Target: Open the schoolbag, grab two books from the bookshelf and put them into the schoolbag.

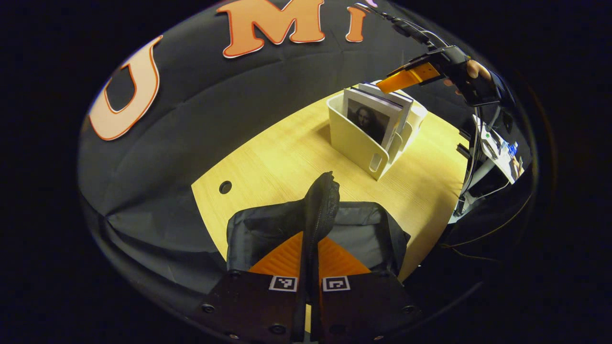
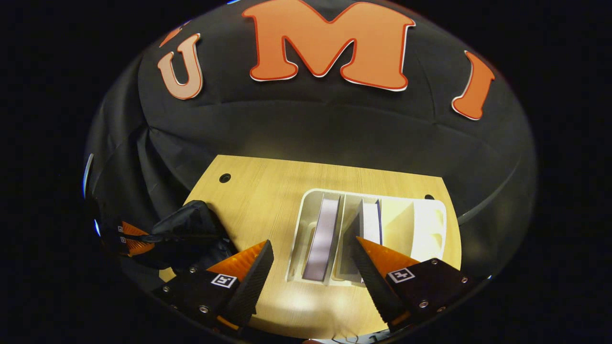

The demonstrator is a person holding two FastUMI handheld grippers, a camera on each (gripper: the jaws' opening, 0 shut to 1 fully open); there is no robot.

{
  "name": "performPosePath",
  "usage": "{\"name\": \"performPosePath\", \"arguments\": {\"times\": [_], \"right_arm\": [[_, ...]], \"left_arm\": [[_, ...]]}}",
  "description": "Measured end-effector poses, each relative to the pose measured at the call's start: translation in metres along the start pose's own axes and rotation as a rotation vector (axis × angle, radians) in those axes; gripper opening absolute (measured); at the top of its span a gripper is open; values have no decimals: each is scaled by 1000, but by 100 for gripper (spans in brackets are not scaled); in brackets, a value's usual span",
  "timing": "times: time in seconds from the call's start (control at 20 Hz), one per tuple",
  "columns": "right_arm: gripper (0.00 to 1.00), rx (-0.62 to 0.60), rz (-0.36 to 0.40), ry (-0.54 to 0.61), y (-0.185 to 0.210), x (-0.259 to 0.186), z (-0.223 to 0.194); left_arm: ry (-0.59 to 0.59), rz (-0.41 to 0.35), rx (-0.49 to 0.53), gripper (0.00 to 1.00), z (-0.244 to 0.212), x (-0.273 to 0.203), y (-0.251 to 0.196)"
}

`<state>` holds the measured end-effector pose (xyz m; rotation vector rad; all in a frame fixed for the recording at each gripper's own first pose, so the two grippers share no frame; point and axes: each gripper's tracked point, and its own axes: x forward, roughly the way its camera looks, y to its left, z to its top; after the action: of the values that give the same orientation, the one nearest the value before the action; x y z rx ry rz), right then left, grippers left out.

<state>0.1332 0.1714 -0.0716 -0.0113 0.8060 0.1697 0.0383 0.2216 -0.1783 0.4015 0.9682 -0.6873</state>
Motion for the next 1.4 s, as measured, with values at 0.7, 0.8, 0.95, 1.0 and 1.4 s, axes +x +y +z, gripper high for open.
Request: {"name": "performPosePath", "arguments": {"times": [0.7,0.8,0.95,1.0,1.4], "right_arm": [[51,167,-37,362,5,82,-47],[44,210,-57,391,2,79,-48],[35,220,-65,401,-3,75,-56],[35,224,-59,400,-4,70,-56],[31,242,3,330,-17,-13,-63]], "left_arm": [[34,19,-43,5,5,1,-10],[33,14,-54,5,4,1,-11],[31,8,-70,5,0,-1,-15],[31,5,-71,5,-3,-1,-16],[35,-18,-53,5,-9,1,-22]]}}
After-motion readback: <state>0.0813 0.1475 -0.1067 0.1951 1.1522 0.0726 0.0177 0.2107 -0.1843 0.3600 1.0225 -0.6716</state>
